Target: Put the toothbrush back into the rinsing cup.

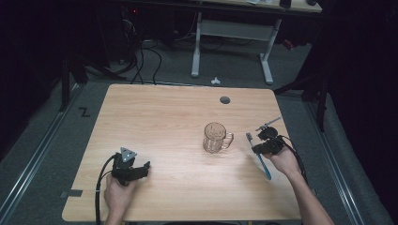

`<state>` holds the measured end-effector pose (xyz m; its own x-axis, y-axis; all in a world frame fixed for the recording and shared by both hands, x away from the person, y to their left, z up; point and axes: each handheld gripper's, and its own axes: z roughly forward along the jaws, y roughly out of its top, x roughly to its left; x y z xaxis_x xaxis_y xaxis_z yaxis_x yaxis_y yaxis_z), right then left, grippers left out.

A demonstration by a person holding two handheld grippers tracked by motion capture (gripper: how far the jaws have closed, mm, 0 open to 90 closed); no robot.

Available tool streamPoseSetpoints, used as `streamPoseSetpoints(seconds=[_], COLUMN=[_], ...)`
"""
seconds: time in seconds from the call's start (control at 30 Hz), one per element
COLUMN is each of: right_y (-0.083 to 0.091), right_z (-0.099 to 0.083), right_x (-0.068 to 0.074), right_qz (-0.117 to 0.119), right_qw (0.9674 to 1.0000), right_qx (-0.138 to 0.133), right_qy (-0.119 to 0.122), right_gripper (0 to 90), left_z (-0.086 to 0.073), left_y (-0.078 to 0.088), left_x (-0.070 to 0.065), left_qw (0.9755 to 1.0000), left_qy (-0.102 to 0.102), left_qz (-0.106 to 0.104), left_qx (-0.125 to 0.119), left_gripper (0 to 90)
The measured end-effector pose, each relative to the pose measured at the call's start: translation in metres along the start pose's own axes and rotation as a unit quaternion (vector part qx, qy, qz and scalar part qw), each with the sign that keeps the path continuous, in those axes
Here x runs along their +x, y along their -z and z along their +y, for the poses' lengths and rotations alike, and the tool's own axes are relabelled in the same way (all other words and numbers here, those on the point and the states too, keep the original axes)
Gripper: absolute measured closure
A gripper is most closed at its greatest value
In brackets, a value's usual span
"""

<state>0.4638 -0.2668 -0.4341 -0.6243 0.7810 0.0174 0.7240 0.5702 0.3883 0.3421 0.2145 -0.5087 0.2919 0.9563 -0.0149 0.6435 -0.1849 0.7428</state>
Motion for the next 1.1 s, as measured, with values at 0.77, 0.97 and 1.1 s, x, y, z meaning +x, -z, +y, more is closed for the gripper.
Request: streamPoseSetpoints(seconds=[0.77, 0.97, 1.1], right_y=[0.030, 0.036, 0.039], right_z=[0.000, -0.002, -0.005], right_x=[0.004, 0.004, 0.008], right_qz=[0.009, 0.010, 0.011], right_qw=[0.9957, 0.9936, 0.9910], right_qx=[-0.092, -0.112, -0.133], right_qy=[0.002, 0.000, 0.000], right_gripper=[80.0, 80.1, 80.2], left_z=[0.000, 0.000, 0.000], left_y=[0.000, 0.000, 0.000], left_x=[0.000, 0.000, 0.000], left_qw=[1.0000, 1.0000, 1.0000], left_qy=[0.000, 0.000, 0.000], left_qz=[0.000, 0.000, 0.000], left_qx=[0.000, 0.000, 0.000], left_gripper=[22.2, 22.2, 22.2])
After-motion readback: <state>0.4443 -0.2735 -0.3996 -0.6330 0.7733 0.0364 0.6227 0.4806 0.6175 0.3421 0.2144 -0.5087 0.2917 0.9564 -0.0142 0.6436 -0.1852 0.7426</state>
